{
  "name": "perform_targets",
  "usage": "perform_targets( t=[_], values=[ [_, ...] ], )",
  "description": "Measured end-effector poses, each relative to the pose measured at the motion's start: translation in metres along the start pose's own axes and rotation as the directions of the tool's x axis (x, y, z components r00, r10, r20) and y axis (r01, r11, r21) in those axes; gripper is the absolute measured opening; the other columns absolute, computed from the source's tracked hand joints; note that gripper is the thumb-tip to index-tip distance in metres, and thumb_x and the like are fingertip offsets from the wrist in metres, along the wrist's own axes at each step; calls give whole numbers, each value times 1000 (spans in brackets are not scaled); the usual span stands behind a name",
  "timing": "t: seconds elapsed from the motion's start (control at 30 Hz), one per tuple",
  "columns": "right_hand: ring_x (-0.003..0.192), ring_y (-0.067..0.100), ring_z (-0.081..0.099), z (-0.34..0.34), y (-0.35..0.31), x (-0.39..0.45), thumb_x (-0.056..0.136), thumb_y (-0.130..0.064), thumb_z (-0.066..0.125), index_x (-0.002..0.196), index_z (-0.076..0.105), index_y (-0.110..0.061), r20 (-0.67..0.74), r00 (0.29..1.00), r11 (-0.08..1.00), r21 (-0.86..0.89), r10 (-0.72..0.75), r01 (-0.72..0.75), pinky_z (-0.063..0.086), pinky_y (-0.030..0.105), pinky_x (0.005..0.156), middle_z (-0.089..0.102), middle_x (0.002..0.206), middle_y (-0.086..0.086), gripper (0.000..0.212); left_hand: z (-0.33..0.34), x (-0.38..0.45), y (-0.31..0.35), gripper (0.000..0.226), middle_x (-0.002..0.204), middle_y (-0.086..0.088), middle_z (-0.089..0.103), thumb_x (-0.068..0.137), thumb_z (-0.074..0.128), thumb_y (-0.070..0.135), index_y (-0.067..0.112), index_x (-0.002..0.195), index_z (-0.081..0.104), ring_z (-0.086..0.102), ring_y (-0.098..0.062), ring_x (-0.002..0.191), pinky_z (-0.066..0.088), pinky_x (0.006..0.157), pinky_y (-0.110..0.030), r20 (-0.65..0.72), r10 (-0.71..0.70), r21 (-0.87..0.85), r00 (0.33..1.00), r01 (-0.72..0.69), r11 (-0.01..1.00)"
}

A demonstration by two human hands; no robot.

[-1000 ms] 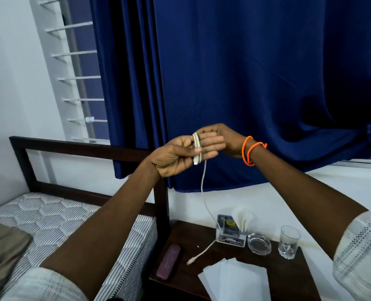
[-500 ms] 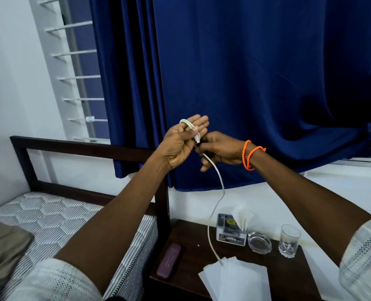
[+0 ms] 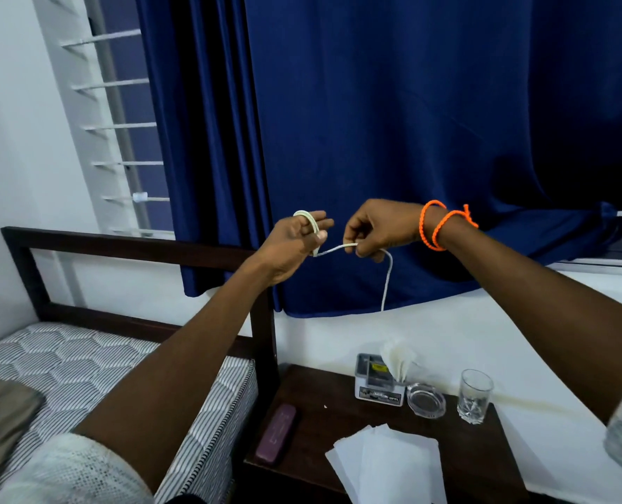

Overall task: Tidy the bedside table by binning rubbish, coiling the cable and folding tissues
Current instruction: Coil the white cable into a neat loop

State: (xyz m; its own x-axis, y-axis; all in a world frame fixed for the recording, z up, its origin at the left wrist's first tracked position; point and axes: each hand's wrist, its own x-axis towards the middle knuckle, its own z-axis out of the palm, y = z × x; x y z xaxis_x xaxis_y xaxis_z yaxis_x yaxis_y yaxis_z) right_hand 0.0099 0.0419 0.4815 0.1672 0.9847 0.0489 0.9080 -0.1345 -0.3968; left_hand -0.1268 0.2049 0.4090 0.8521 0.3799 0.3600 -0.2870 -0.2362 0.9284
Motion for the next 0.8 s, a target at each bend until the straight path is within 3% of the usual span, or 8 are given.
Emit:
perform_targets(
  t=[0.13,0.3,0.37,0.47,0.5,0.6,0.63,0.8],
  values=[
    [58,11,63,-12,-6,-1,85,-7,72,92,75,-13,-89,995,995,-90,-47,39,54,24,60,70,69,0,10,1,-4,1,44,143,-17,60,101,55,-1,-1,145,47,57,-23,130,50,93,-31,86,-98,90,991,90,992],
    [73,-2,65,-17,-8,-1,80,-26,81,90,79,-22,-136,978,979,-156,-155,133,48,10,66,73,86,-4,11,5,-11,0,42,144,-24,58,102,53,-1,-7,143,47,55,-26,138,40,119,-44,257,-193,11,947,197,980],
    [75,-5,65,-16,-6,0,81,-25,81,92,78,-21,-154,970,980,-94,-189,176,48,8,70,74,88,-4,12,5,-14,2,42,146,-25,55,104,48,-1,-9,145,43,53,-29,139,39,120,-44,326,-200,-60,924,231,971],
    [81,-1,68,-12,0,3,84,-20,78,96,77,-16,-175,958,972,31,-225,234,53,16,77,75,93,-2,14,5,-18,5,42,149,-28,51,106,42,-1,-10,147,39,51,-34,140,43,117,-42,427,-171,-161,888,261,952],
    [84,3,69,-10,3,4,84,-18,78,98,77,-14,-184,956,967,72,-229,245,55,21,79,76,95,1,15,5,-19,7,42,149,-29,50,106,41,-2,-11,147,38,51,-36,140,44,116,-42,455,-158,-179,876,264,948],
    [93,37,68,-1,10,8,86,-16,76,102,76,-8,-209,949,942,189,-236,276,55,48,89,75,101,17,18,3,-23,10,43,151,-34,44,106,36,-4,-14,148,35,46,-41,142,44,116,-44,531,-144,-187,835,281,941],
    [93,39,67,2,13,10,86,-17,76,103,76,-9,-214,949,931,235,-230,279,54,49,89,74,102,19,19,3,-24,11,43,151,-36,42,106,34,-5,-14,149,34,45,-42,143,43,117,-45,555,-145,-176,819,286,942],
    [99,15,68,22,20,18,93,-14,68,112,74,-10,-201,959,849,452,-201,273,55,25,87,75,107,13,20,3,-29,15,50,148,-38,43,101,39,-3,-17,148,30,36,-49,146,36,121,-51,648,-81,-253,758,314,915]
  ],
)
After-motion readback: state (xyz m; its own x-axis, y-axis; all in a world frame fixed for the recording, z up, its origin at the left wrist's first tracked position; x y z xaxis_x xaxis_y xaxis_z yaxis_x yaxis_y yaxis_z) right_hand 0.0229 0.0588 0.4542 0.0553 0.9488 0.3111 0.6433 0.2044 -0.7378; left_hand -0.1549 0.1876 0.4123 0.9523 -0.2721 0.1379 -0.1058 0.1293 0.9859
